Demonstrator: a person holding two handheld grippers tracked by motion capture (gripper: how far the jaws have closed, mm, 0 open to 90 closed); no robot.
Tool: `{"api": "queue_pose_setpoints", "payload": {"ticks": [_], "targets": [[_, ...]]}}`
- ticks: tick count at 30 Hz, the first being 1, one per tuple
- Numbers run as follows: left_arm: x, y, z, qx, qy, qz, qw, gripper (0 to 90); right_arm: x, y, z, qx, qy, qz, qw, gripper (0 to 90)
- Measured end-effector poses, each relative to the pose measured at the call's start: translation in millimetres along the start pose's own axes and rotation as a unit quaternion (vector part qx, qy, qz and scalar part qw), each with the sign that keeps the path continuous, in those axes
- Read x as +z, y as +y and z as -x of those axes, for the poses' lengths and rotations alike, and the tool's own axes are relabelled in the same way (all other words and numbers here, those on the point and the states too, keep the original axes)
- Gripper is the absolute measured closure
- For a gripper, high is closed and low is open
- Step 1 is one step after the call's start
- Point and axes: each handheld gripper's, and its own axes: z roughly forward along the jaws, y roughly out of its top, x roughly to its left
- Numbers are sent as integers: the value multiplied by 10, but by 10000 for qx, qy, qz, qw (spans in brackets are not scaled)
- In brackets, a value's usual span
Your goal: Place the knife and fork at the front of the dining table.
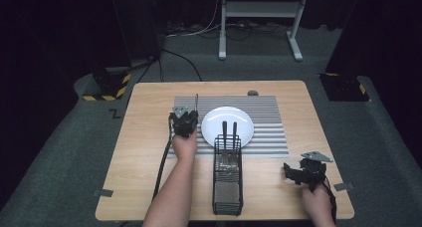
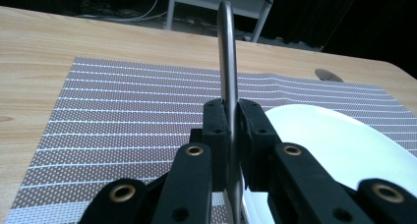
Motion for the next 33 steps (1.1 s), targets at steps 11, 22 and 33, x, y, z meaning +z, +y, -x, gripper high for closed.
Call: {"api": "queue_pose_setpoints", "payload": {"ticks": [11, 22, 33], "targets": [[102, -2, -46, -210, 115, -283, 9993, 825, -1, 0, -1, 10, 0, -4, 10000, 94], [132, -10, -77, -329, 216, -371, 9985, 825, 1, 1, 2, -7, 4, 2, 10000, 93], [197, -12, -117, -407, 261, -596, 9970, 825, 1, 0, 2, -7, 6, 2, 10000, 93]]}}
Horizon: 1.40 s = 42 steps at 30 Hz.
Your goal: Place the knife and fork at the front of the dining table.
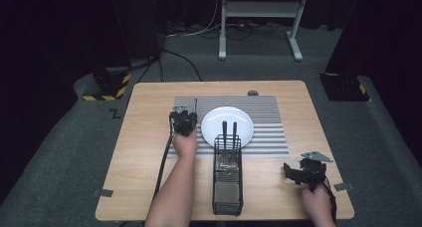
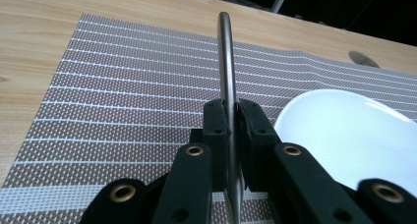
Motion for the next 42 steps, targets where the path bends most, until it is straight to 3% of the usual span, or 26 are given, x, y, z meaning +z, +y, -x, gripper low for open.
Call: {"api": "queue_pose_setpoints", "payload": {"ticks": [24, 29, 33, 42], "targets": [[40, 6, -41, -28, 126, -184, 9997, 820, 0, 0, 0, 3, 3, -1, 10000, 93], [-22, 61, -58, 14, 173, 51, 9998, 833, 0, 0, 1, -2, 7, -2, 10000, 93], [-43, 61, -49, 38, 205, 79, 9998, 829, 0, 0, 2, -4, 7, -1, 10000, 93], [-233, -1, -82, 323, 275, 154, 9990, 749, 0, 0, 1, -4, 6, -1, 10000, 93]]}}
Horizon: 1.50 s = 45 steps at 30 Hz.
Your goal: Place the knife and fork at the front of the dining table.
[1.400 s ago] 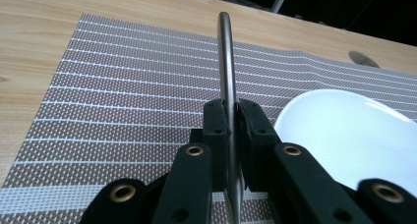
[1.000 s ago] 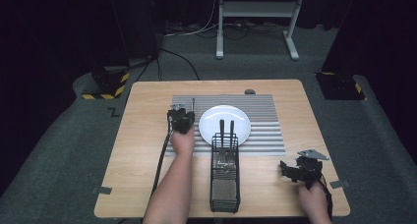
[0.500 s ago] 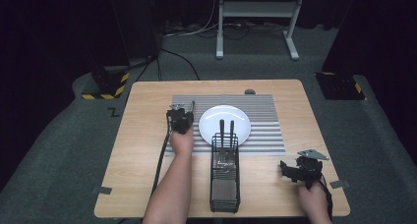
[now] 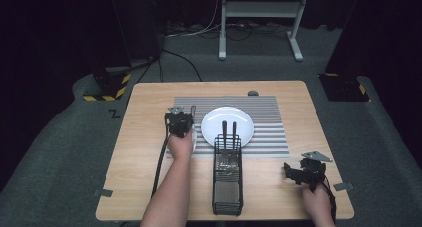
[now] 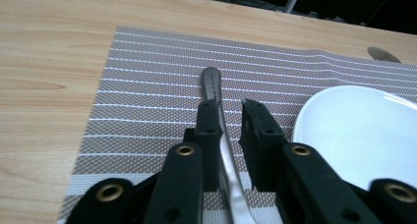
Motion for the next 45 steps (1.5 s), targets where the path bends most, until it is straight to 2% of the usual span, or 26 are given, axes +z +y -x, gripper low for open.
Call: {"api": "queue_pose_setpoints", "payload": {"ticks": [2, 5, 6, 8, 11, 15, 17, 18, 19, 20, 24, 26, 27, 28, 29, 38, 40, 41, 42, 45], "targets": [[-34, -10, -8, 7, -19, 30, 10000, 713, 0, 0, 0, 0, 1, 1, 10000, 94], [-186, -63, -33, 171, -4, 79, 9998, 638, 0, 0, 0, -1, 0, 1, 10000, 94], [-186, -63, -33, 171, -4, 79, 9998, 621, 0, 0, 0, 0, 0, 1, 10000, 93], [-313, -136, -46, 372, 56, 83, 9993, 580, 0, 0, 0, -1, 0, 1, 10000, 93], [-452, -213, -79, 516, 54, 35, 9986, 522, 0, 0, 0, 0, 0, 0, 10000, 93], [-656, -316, -108, 960, 216, -123, 9951, 420, 0, 1, -1, 9, 0, -3, 10000, 93], [-761, -367, -141, 978, 139, -194, 9949, 372, 0, 0, 0, 1, 3, 1, 10000, 93], [-761, -367, -141, 978, 139, -194, 9949, 344, 0, 0, 0, 1, 3, 1, 10000, 93], [-811, -391, -155, 986, 143, -241, 9947, 344, 0, 0, 0, 1, 2, 1, 10000, 93], [-905, -452, -190, 1047, 83, -256, 9941, 309, 0, 0, 0, 1, 3, 1, 10000, 93], [-1071, -588, -256, 1129, 61, -352, 9930, 233, 0, 0, 0, 1, 3, 1, 10000, 94], [-1142, -655, -287, 1290, 118, -457, 9905, 198, 0, 0, 0, 1, 2, 1, 10000, 94], [-1142, -655, -287, 1290, 118, -457, 9905, 177, 0, 0, 0, 1, 2, 1, 10000, 94], [-1167, -683, -298, 1331, 174, -553, 9894, 155, 0, 0, 0, 0, 2, 1, 10000, 94], [-1221, -739, -341, 1423, 206, -711, 9871, 147, 0, 0, 0, 0, 3, 1, 10000, 94], [-1460, -961, -529, 1436, 261, -951, 9847, 145, 0, 0, 1, 0, 2, 1, 10000, 94], [-1501, -1031, -565, 1541, 291, -1025, 9823, 145, 0, 0, 1, 2, 7, 2, 10000, 95], [-1501, -1031, -565, 1541, 291, -1025, 9823, 145, 0, 0, 1, 2, 7, 2, 10000, 95], [-1514, -1063, -573, 1635, 299, -965, 9814, 140, -5, -4, 0, 20, 29, 0, 10000, 97], [-1521, -1077, -583, 1559, 268, -947, 9829, 143, -7, -5, 0, 18, 39, 0, 10000, 100]]}}
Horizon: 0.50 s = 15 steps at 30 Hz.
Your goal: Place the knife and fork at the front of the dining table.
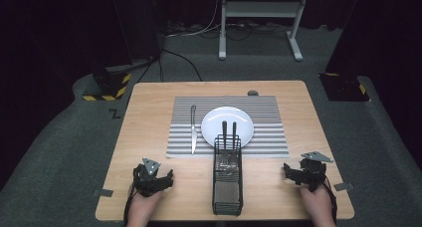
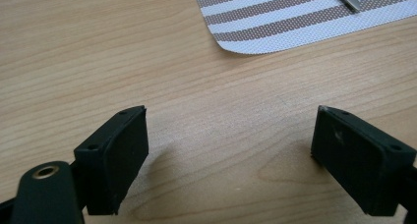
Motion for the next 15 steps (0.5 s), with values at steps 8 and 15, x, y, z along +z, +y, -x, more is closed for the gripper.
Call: {"api": "queue_pose_setpoints", "payload": {"ticks": [8, 15], "targets": [[26, 5, -48, -328, -196, -106, 9992, 132, -54, -32, -29, -155, 35, 185, 9997, 151], [30, 8, -53, -303, -226, -131, 9992, 121, -268, 0, -119, -271, 102, 833, 9961, 155]]}}
